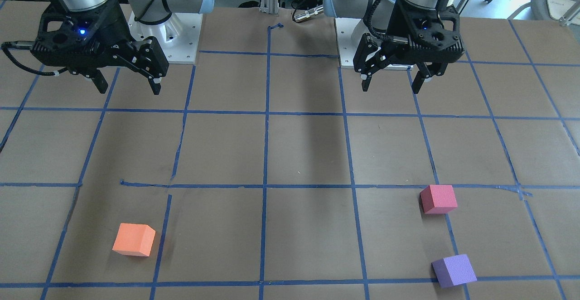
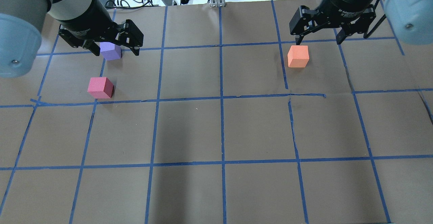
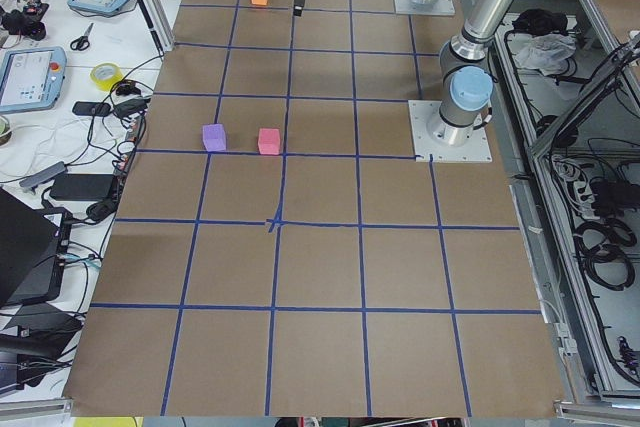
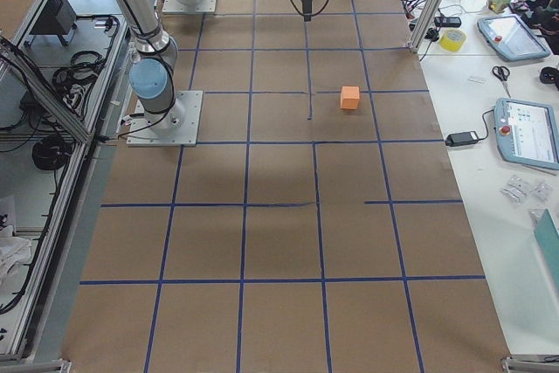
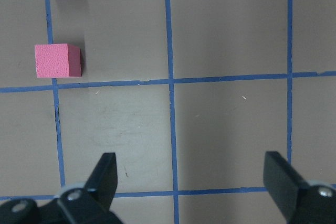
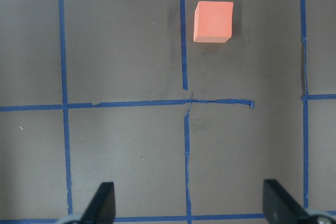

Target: Arrange blocks in a line

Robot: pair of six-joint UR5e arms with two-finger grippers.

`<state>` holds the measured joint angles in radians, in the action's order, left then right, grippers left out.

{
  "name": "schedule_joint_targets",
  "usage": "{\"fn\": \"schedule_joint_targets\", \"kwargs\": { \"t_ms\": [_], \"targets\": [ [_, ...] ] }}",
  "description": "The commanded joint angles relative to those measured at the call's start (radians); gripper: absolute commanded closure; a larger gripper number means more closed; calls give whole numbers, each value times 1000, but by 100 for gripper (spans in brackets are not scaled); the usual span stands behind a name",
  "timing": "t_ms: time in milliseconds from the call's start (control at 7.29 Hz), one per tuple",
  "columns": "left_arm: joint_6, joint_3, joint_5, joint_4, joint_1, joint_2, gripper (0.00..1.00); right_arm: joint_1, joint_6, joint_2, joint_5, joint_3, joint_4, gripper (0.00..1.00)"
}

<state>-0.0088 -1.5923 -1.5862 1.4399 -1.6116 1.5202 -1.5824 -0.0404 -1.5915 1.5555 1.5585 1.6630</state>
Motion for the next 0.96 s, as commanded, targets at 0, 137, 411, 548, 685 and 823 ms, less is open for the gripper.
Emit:
{"fn": "schedule_joint_targets", "kwargs": {
  "t_ms": [0, 137, 411, 548, 685, 823],
  "targets": [
    [1, 0, -1, 0, -1, -2, 0, -1, 2, 5, 6, 3, 1, 0],
    [1, -2, -2, 2, -1, -2, 0, 4, 2, 5, 8, 8, 1, 0],
    [3, -3, -1, 2, -2, -2, 0, 4, 2, 7, 2, 9, 4, 0],
    [3, -3, 0, -1, 1, 0, 0, 2, -1, 11, 0, 11, 3, 0],
    [3, -3, 0, 0, -1, -2, 0, 4, 4, 13, 0, 11, 4, 0],
    [3, -5, -1, 0, -1, -2, 0, 7, 10, 19, 5, 12, 6, 0]
  ]
}}
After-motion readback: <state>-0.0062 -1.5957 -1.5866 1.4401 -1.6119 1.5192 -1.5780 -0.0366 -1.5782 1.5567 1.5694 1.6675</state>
